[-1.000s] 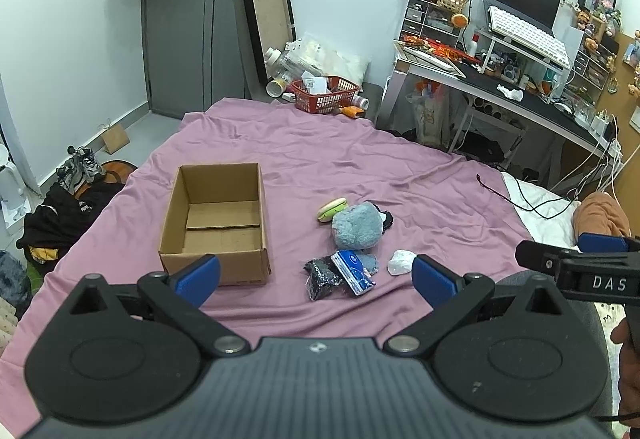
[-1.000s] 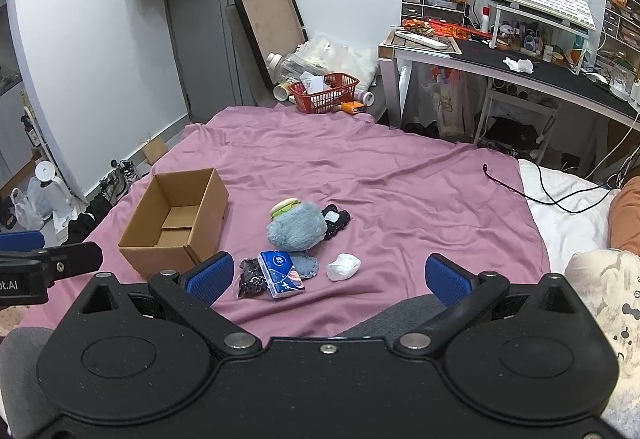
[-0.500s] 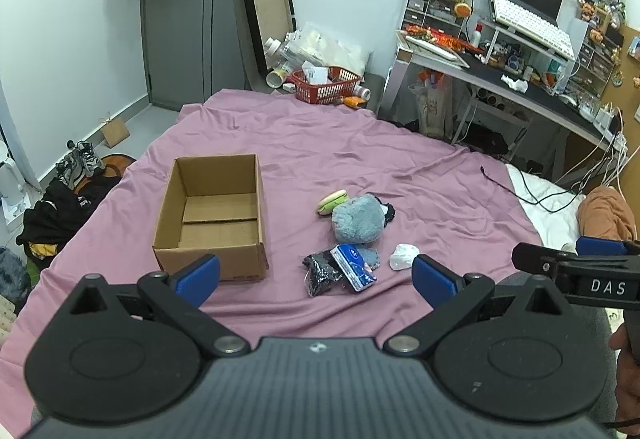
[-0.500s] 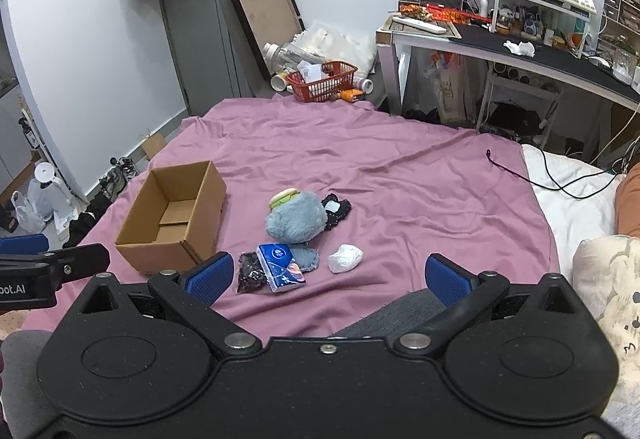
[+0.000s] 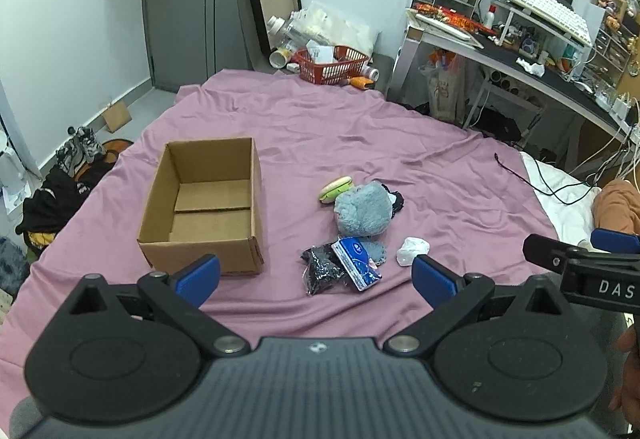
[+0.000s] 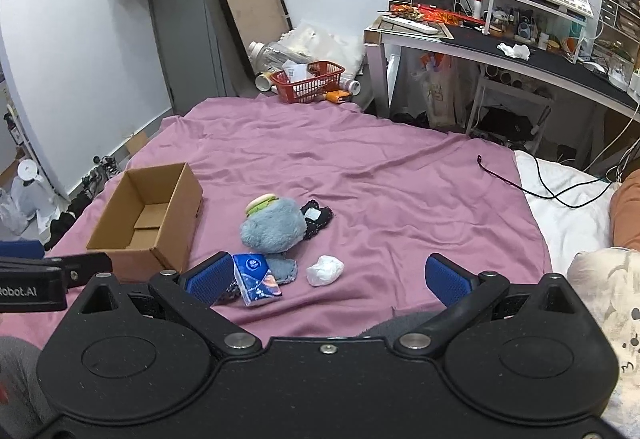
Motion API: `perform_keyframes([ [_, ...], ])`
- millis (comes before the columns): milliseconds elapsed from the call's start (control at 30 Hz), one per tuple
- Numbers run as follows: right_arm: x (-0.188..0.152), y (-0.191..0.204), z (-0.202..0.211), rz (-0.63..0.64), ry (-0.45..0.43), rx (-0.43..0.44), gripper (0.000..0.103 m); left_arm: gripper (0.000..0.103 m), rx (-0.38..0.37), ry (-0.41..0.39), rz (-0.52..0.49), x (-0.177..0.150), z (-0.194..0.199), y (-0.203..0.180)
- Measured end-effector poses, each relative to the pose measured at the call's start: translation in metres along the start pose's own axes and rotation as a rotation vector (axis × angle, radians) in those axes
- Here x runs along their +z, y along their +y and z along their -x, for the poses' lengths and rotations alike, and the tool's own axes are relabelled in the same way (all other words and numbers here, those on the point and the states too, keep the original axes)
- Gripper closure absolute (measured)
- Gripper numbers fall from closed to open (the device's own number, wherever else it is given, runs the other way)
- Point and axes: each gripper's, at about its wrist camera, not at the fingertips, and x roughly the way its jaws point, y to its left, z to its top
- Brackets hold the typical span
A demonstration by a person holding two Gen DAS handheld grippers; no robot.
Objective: Organize soft objects
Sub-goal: 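Grasp the blue tissue pack with the left gripper while the right gripper grasps the white crumpled tissue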
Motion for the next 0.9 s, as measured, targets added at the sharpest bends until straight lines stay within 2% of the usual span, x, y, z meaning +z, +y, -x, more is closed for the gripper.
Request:
perform_keyframes([
  [133,0.004,-0.005,-0.011,-0.005,0.003,-0.001,0.000,0.002,0.016,0.025,0.007,0.003,-0.016,-0.003],
  [567,0.013,-0.023,-0.050,-0.057,0.074,0.016,0.000,0.002,-0.013,0.079,-0.012,0.011,-0.060,-0.017],
  [900,0.022,-0.031,-0.076,-0.046,0.117,0.014,0.000,0.002,-0.007,0.131,0.026,0.015,-0.104,-0.014],
])
